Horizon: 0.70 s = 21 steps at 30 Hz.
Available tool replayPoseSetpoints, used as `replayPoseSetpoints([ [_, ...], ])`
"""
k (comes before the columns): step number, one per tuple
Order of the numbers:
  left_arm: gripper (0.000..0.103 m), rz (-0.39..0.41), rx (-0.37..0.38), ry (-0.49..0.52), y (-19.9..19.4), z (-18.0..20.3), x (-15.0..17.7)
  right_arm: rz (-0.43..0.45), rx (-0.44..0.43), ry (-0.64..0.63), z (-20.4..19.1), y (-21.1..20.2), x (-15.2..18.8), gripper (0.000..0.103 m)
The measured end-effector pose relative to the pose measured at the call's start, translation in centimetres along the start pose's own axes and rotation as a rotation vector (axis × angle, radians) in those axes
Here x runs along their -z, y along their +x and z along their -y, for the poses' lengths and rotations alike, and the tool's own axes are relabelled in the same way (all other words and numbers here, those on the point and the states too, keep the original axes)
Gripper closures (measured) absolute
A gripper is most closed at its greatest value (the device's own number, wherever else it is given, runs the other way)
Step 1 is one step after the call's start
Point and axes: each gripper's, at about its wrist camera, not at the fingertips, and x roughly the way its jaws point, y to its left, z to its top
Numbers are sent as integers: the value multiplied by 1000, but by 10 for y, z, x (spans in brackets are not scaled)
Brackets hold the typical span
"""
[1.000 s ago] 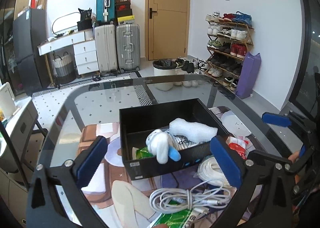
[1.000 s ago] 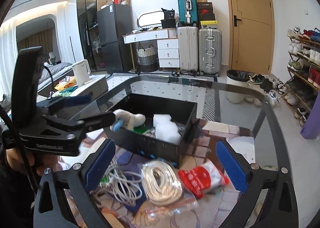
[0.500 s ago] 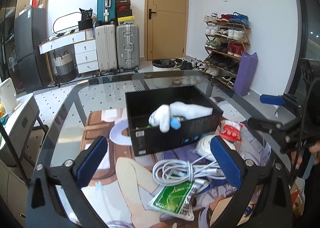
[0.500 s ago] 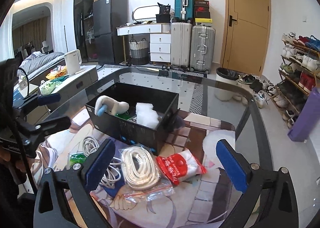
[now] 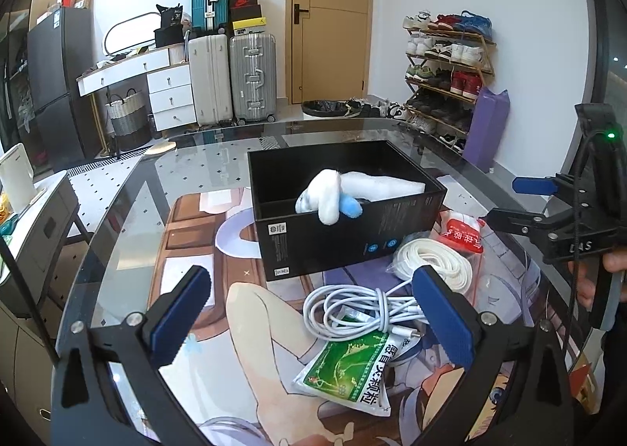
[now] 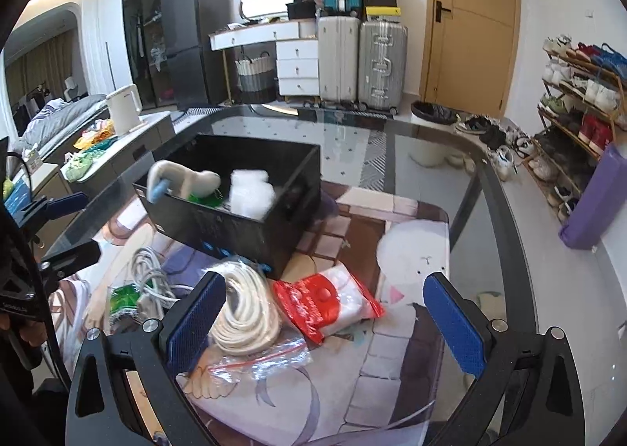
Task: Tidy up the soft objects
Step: 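Move the right gripper over the red-and-white balloon bag and close on it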
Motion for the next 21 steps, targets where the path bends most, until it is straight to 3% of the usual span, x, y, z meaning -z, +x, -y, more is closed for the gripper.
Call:
replayPoseSetpoints([
  [7,0,-9,0,3,2,1,1,-78,63,49,18,23,8,1],
  [21,0,-33,-3,14,9,3,3,-150,39,43,13,53,18,1],
])
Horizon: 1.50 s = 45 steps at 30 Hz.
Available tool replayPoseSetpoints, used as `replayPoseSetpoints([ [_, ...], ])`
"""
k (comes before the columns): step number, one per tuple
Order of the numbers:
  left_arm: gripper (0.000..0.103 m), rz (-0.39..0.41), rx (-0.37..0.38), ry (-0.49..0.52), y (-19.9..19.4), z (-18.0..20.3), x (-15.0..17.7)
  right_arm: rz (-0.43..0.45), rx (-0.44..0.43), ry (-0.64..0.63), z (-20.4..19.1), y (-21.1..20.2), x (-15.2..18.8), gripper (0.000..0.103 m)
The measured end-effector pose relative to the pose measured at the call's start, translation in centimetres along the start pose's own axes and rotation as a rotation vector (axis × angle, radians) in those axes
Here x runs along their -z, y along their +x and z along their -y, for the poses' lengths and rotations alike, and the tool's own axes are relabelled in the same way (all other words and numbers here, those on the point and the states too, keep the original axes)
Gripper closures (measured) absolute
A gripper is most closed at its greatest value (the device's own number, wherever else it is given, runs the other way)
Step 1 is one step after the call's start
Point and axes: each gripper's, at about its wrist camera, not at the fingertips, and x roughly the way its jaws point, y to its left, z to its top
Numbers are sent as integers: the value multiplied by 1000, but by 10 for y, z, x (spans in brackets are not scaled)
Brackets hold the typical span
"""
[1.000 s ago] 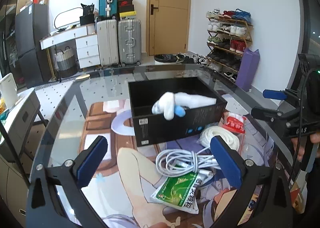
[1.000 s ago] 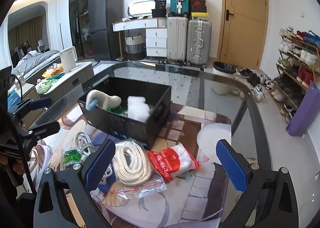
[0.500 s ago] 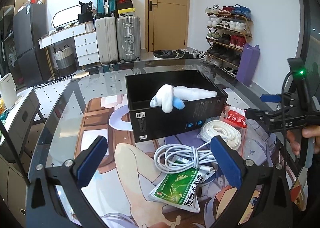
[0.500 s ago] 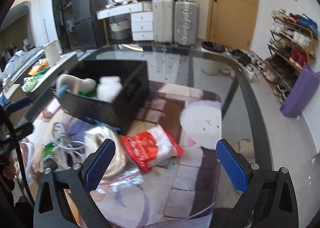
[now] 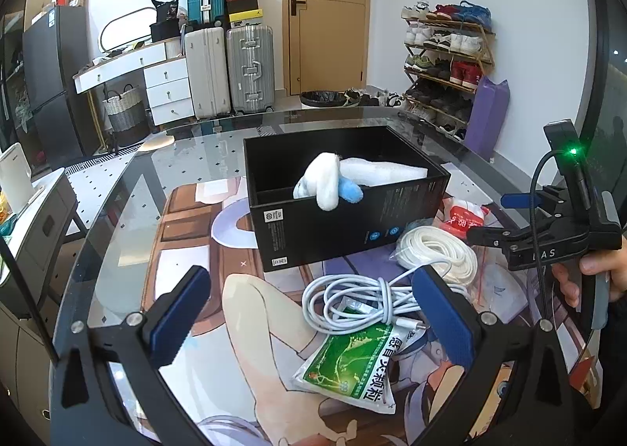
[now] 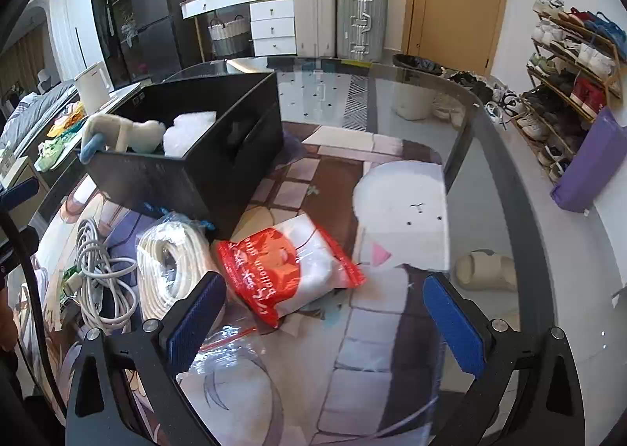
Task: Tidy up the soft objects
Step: 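Move the right gripper over the red-and-white balloon bag and close on it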
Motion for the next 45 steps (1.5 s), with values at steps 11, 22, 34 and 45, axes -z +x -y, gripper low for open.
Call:
replayPoseSetpoints([
  [11,0,-12,-7,-4,3,-2,2,-9,-24,15,-6,12,-3,1],
  [22,0,-17,-7,-1,4,-1,3,8,-14,28,-7,14,-9,1],
  [34,0,-25,-7,5,6,0,5,19,12,51,7,9,-10,1],
  [45,0,-31,-7,14,5,2,6,0,-15,51,6,19,-6,18],
])
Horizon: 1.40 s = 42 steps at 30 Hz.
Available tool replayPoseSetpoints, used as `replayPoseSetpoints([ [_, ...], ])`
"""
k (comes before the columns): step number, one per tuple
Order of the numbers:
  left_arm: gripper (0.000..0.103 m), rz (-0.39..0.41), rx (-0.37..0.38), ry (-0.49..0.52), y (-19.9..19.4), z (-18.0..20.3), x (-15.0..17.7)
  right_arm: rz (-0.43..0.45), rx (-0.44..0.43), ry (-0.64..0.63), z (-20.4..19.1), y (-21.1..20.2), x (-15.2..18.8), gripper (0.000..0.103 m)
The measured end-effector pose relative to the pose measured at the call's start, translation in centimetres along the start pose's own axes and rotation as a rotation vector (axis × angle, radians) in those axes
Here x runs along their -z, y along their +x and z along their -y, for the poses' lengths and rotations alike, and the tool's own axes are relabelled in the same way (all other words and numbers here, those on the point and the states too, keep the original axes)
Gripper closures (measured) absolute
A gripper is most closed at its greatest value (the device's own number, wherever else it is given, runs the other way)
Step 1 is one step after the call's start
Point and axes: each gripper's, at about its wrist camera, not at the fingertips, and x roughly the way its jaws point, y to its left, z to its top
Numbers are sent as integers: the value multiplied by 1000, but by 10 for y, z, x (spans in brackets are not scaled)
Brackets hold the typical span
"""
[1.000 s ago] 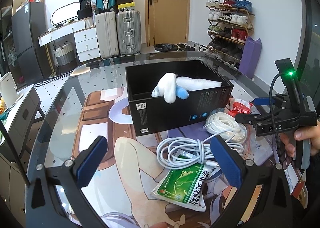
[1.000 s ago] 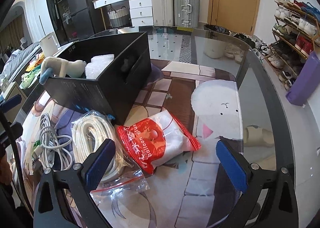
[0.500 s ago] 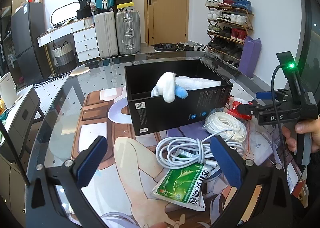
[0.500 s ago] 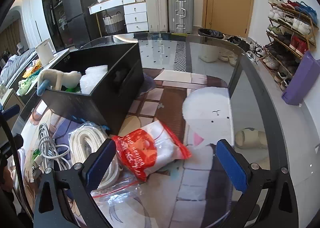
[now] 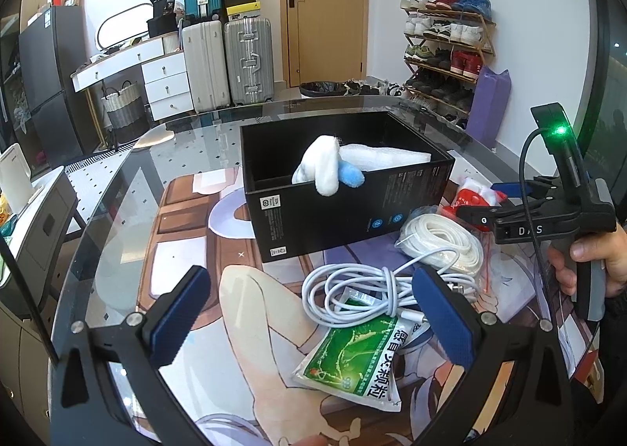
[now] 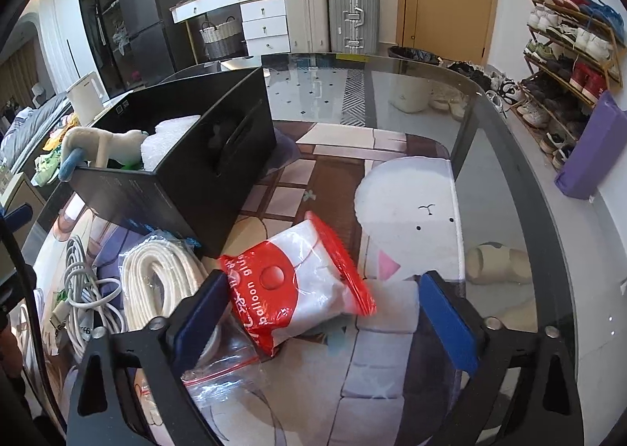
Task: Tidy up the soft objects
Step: 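Move the right gripper over the red-and-white balloon bag and close on it, then grasp the green medicine sachet with the left gripper while the right gripper holds the balloon bag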
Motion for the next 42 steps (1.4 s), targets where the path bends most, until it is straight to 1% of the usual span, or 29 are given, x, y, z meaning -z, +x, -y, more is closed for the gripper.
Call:
replayPoseSetpoints([
  [1,0,1,1,-1,0,0,0,-6,-11,-2,-1,1,0,22],
  [4,0,-1,3,0,0,0,1,-9,-4,-20,-4,0,1,36],
  [5,0,-3,2,0,1,0,1,-8,-7,-23,-4,-1,1,42],
  [8,0,-6,5,-4,1,-1,1,-5,-26,-14,-3,-4,2,48],
  [13,0,-14,5,-4,2,-2,2,17,-24,-19,-5,-11,3,50],
  [22,0,-37,28,-1,3,0,3,81,-24,-36,-10,-35,0,51],
  [28,0,-87,69,59,7,14,7,121,-52,-54,-16,-54,-3,51],
  [33,0,-104,73,111,6,24,10,148,-60,-66,-21,-67,-6,51],
  [37,0,-130,85,130,8,26,12,157,-65,-65,-20,-72,-6,51],
  [42,0,-166,96,122,17,24,15,156,-68,-67,-20,-74,-7,51],
])
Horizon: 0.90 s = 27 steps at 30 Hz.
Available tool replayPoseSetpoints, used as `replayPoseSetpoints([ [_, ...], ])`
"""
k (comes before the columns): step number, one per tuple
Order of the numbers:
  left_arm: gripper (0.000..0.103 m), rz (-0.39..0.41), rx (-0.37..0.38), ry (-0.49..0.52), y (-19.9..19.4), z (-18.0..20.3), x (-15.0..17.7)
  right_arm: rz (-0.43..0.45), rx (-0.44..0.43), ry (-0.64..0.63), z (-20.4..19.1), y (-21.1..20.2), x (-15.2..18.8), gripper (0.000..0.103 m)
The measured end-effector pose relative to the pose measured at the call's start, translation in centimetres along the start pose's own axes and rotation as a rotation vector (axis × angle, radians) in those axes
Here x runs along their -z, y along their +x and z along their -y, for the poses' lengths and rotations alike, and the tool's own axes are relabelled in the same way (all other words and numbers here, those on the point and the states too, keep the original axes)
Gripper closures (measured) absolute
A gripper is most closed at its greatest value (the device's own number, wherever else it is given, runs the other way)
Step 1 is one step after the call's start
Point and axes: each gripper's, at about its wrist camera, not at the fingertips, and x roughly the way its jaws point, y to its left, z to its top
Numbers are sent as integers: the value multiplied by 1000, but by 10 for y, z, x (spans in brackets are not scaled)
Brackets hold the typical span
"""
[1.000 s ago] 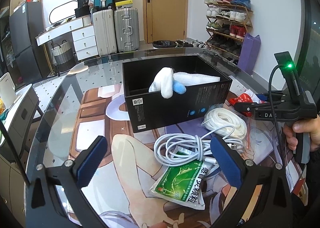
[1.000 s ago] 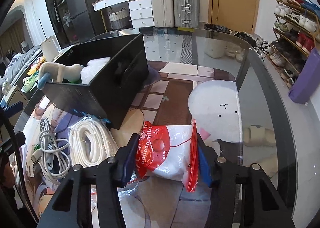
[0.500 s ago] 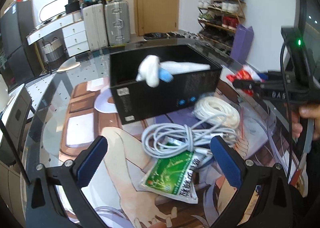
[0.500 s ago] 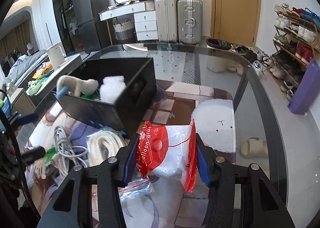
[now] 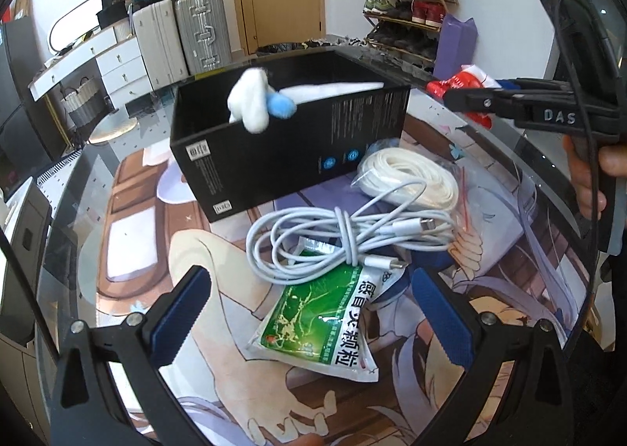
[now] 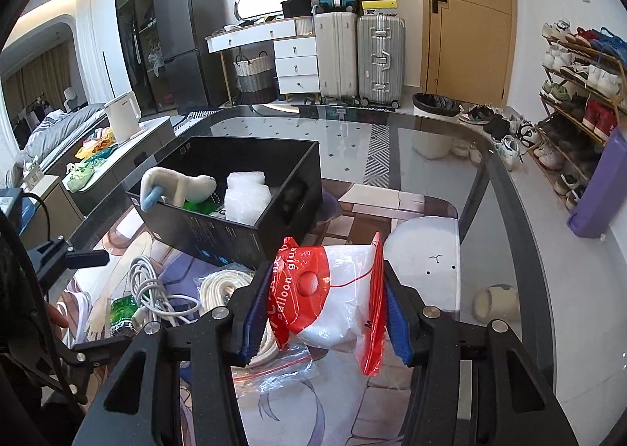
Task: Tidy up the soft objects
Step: 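Grasp the green medicine sachet with the left gripper while the right gripper holds the balloon bag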
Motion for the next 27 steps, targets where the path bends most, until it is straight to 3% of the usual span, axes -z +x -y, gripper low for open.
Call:
replayPoseSetpoints([
  [7,2,-69,-13,-34,16,-5,4,-5,-7,-5,-3,0,0,51],
  [11,9,-79,12,-35,20,-2,5,-6,-7,-6,-3,0,-1,51],
  [13,15,-71,23,-24,18,-1,5,-5,-7,-6,-3,0,-1,51],
  [20,53,-44,58,6,11,6,6,1,-16,-14,-6,3,0,51],
  [27,63,-34,98,-20,6,0,5,9,-21,-18,-7,0,0,51],
])
